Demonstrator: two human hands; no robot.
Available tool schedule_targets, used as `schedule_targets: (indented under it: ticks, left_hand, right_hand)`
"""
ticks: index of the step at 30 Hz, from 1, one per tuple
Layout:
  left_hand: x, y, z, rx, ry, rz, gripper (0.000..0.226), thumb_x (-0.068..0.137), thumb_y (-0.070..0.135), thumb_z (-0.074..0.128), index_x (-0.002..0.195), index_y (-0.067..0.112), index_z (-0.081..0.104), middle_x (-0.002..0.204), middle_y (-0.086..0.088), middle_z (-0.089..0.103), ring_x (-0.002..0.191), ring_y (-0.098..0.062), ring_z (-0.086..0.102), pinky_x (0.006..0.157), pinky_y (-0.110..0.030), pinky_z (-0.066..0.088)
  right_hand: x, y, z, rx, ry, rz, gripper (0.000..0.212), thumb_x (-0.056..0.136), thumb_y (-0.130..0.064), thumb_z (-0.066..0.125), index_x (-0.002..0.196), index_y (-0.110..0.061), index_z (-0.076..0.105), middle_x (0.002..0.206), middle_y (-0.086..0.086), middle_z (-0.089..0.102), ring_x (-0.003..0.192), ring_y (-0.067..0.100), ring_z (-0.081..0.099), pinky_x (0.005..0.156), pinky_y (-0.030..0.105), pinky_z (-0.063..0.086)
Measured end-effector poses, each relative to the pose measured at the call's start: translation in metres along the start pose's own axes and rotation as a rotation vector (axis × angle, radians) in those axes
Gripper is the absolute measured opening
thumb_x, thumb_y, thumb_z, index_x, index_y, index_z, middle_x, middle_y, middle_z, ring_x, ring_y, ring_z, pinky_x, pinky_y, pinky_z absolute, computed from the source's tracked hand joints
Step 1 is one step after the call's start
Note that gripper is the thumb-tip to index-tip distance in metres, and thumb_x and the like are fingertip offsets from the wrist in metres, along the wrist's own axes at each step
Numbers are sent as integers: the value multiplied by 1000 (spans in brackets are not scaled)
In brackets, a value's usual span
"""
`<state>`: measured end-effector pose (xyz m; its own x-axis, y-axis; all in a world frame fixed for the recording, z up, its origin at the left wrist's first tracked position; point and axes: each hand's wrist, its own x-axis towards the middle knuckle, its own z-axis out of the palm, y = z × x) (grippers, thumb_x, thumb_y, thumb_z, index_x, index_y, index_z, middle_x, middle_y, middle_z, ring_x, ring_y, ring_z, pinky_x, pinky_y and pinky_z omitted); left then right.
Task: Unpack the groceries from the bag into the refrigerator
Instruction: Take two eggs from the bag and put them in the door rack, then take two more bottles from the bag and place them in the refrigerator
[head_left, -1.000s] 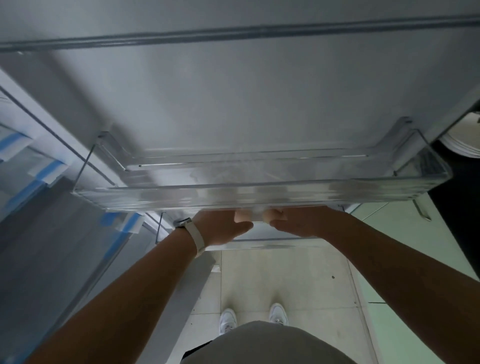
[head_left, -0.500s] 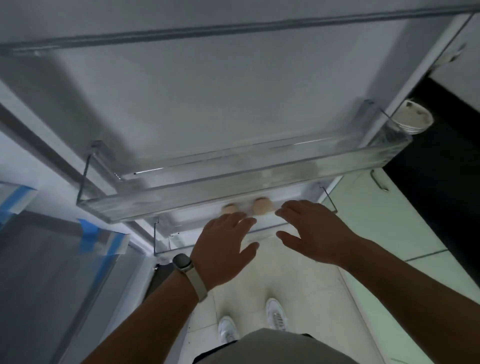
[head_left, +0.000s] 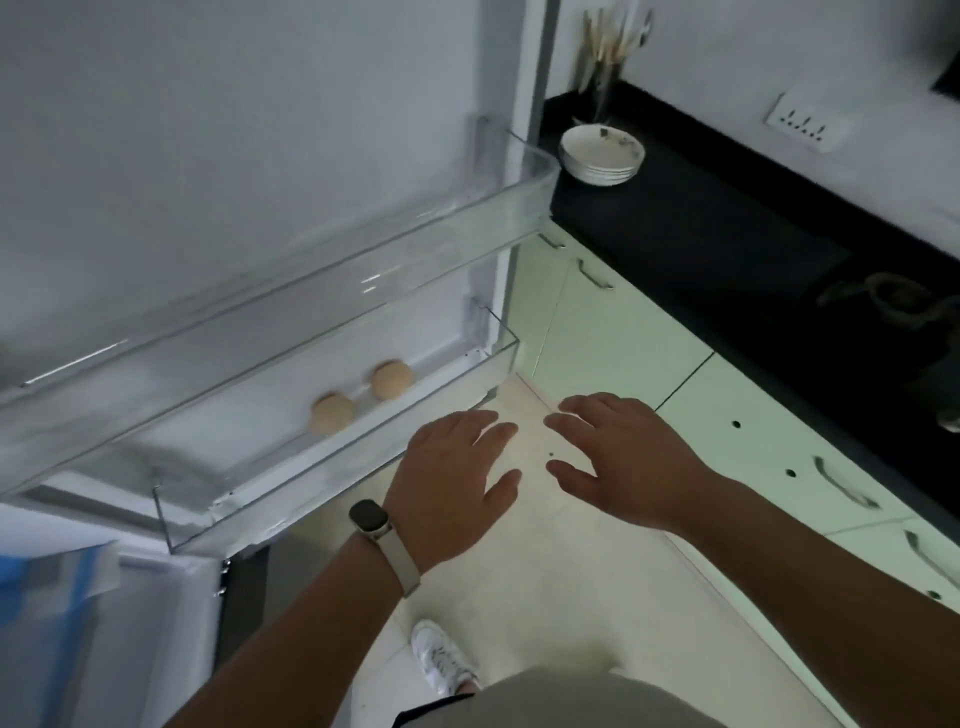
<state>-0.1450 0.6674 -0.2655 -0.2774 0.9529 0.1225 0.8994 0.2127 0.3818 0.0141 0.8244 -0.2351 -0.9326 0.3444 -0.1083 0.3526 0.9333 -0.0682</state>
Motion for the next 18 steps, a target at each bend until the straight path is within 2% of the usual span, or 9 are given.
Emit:
schedule_targets:
  ticks: [5, 9, 15, 18]
  left_hand:
    - [15, 61, 14, 41, 2, 60, 49, 89, 47, 49, 127, 18, 62, 130, -5, 63, 118, -26, 59, 97, -43, 48]
    - [29, 141, 39, 69, -53, 117, 51, 91, 48, 45, 132, 20, 58, 138, -4, 57, 125, -26, 53, 102, -43, 43]
    - [57, 272, 83, 96, -113, 272, 51, 94, 46, 46, 139, 22, 50, 145, 0, 50, 134, -21, 43, 109, -39, 35]
    - [71, 336, 105, 107, -124, 365, 53, 94, 49, 41, 138, 22, 51, 144, 0, 50, 133, -21, 44, 107, -42, 37]
  right_hand:
    - [-59, 42, -2, 6, 85, 88, 50, 89, -53, 41, 118, -20, 65, 117, 3, 66, 101, 27, 65, 81, 41, 55]
    - [-129, 88, -2, -1, 102, 174, 53, 89, -53, 37, 117, -19, 66, 117, 7, 67, 101, 30, 65, 81, 43, 56]
    - [-259, 163, -3, 19, 113, 361, 55, 90, -57, 36, 129, -25, 58, 133, 4, 59, 121, 28, 56, 98, 45, 46]
    - [-320, 199, 1, 8, 157, 447, 53, 89, -56, 39, 126, -23, 60, 131, 5, 60, 119, 29, 57, 98, 45, 47]
